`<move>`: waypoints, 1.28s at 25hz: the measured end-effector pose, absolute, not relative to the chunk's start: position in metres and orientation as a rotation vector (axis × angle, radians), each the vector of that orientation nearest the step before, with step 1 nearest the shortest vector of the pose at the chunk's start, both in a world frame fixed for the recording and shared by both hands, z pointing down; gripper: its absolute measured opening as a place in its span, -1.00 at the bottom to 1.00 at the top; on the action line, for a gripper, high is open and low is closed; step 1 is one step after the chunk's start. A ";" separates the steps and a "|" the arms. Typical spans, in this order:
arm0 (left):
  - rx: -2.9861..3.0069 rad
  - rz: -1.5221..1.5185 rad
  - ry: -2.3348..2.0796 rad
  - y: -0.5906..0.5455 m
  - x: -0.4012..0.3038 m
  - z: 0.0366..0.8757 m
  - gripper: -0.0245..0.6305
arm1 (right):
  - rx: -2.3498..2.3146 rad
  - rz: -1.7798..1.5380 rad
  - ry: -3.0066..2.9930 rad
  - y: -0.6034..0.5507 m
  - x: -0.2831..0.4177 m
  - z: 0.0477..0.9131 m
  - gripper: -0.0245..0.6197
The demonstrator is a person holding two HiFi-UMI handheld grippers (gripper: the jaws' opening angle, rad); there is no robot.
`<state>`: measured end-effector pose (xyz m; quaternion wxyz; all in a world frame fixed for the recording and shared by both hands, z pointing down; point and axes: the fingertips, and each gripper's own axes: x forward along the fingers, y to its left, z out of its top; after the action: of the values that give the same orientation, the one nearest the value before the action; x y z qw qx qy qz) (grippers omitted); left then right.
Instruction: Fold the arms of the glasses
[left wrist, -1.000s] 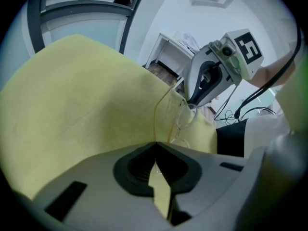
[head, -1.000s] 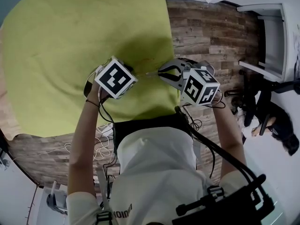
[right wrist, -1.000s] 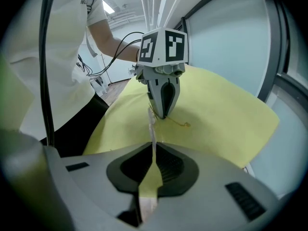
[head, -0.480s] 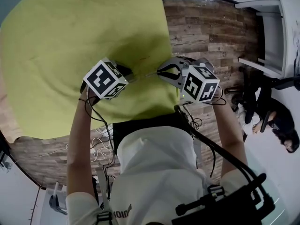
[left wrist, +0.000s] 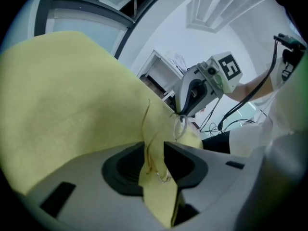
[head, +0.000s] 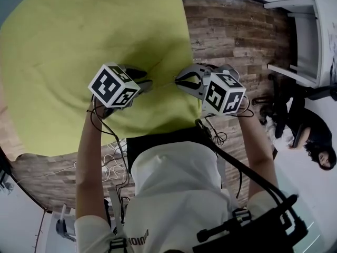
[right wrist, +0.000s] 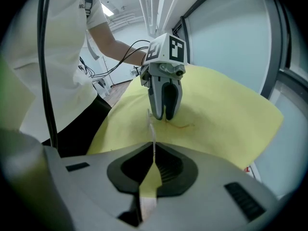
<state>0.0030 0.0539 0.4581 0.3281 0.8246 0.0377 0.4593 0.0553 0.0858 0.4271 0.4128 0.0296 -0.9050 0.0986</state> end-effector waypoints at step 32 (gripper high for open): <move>2.170 1.128 -0.035 0.030 0.006 0.455 -0.57 | 0.112 0.279 -2.272 0.082 0.055 0.430 -0.83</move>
<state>0.0055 0.0302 0.4551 0.3407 0.8341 -0.0136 0.4336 0.0554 0.0820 0.4303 0.4123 0.0446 -0.9032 0.1109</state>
